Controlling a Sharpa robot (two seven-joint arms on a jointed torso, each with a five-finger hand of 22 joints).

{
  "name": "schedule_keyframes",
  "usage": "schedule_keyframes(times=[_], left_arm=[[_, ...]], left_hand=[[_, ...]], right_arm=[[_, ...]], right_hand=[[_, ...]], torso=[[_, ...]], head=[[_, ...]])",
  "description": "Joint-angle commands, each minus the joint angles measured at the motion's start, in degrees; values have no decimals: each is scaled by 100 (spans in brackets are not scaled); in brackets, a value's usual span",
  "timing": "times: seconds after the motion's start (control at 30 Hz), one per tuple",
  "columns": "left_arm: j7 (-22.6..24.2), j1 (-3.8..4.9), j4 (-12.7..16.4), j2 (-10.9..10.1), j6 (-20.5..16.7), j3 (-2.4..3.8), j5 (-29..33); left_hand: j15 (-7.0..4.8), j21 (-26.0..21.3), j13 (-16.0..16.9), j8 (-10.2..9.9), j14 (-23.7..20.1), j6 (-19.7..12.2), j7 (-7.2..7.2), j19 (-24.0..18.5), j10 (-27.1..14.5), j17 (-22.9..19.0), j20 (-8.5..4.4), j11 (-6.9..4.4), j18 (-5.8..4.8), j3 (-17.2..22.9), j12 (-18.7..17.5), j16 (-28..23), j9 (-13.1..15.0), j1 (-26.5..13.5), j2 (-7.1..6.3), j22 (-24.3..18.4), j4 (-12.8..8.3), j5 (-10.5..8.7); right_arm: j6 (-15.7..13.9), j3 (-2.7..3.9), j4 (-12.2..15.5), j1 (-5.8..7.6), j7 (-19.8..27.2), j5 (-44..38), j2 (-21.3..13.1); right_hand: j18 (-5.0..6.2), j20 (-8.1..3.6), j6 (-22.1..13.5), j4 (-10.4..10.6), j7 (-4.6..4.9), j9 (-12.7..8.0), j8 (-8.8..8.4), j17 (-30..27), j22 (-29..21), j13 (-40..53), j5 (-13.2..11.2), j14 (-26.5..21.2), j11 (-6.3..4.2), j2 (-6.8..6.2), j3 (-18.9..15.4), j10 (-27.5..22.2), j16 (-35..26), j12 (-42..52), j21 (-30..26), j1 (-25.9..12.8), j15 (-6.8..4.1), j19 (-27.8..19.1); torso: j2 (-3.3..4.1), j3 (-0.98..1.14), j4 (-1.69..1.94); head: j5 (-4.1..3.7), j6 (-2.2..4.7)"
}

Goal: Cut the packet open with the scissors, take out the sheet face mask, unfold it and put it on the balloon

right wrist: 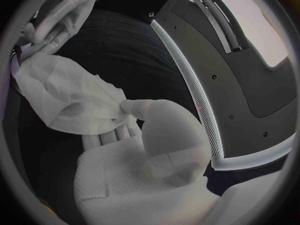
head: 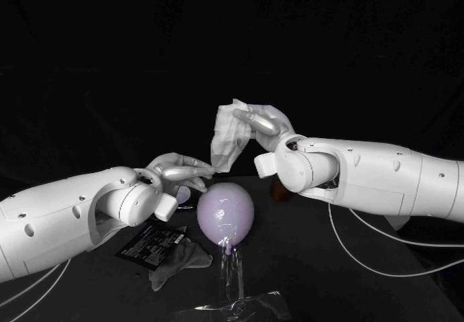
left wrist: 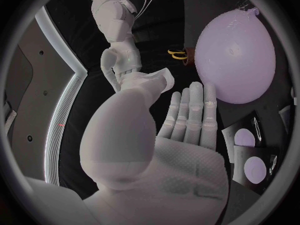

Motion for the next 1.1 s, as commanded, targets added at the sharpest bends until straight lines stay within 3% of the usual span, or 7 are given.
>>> schedule_keyframes(times=[0.03,0.33,0.4,0.6,0.77,0.83,1.1], left_arm=[[202,4,-44,2,182,9,-247],[457,-49,-235,35,26,3,-432],[597,-84,-259,51,-26,3,-434],[1190,-143,-286,109,-56,5,-213],[1711,-163,-252,152,62,9,61],[1826,-167,-221,165,104,10,122],[1966,-173,-203,213,216,11,188]], left_hand=[[151,-545,-119,2,-448,-57,-50,-314,-159,-230,173,83,-134,-167,-63,-363,-32,51,-14,-325,-15,-5],[400,-1780,-451,62,-1294,-154,-35,-444,-415,-914,504,228,-60,-944,-54,-1251,-149,233,204,-1157,36,-13],[394,-1884,-500,80,-1340,-153,82,-417,-415,-1009,510,89,-61,-1068,-65,-1385,-162,250,217,-1233,58,-9],[585,-2420,-802,155,-1326,-226,-40,-426,-444,-1446,519,-134,-159,-1635,-266,-2028,-245,431,390,-1602,202,-14],[422,-2614,-947,176,-1207,-269,-22,-373,-397,-1646,509,-110,-205,-1925,-409,-2406,-295,497,467,-1747,320,-15],[377,-2829,-966,180,-1161,-278,-37,-778,-387,-1689,485,-122,-216,-2016,-455,-2498,-311,502,483,-1870,366,-15],[230,-3055,-975,176,-849,-252,4,-865,-229,-1869,481,-68,4,-2279,-734,-2970,-424,876,661,-2042,414,-14]], right_arm=[[47,6,-22,5,44,-67,16],[51,6,-49,5,46,-67,36],[50,6,-47,5,45,-67,36],[51,6,-47,5,41,-67,47],[56,5,-57,5,36,-65,77],[59,5,-54,5,36,-64,85],[64,5,-59,5,33,-62,110]], right_hand=[[67,-2,-21,28,271,6,-2,2,-6,8,2,1,3,-1,-5,-16,-18,-20,-19,55,-11,48],[67,-2,-21,28,271,6,-2,2,-6,8,2,1,3,-1,-5,-16,-18,-20,-19,55,-11,48],[67,-2,-21,28,271,6,-2,2,-6,8,2,1,3,-1,-5,-16,-18,-20,-19,55,-11,48],[67,-6,-16,17,270,9,1,3,-14,8,2,6,1,-5,-2,-10,-18,-21,-25,64,-14,59],[67,-6,-16,17,270,9,1,3,-14,8,2,6,1,-5,-2,-10,-18,-21,-25,64,-14,59],[67,-6,-16,17,270,9,1,3,-14,8,2,6,1,-5,-2,-10,-18,-21,-25,64,-14,59],[67,-6,-16,17,270,9,1,3,-14,8,2,6,1,-5,-2,-10,-18,-21,-25,64,-14,59]], torso=[[2,-1,-1],[0,2,-2],[0,1,-4],[6,-1,-8],[8,0,-4],[8,0,-5],[2,1,-4]], head=[[-1,3],[2,14],[1,14],[16,16],[15,15],[13,11],[22,8]])
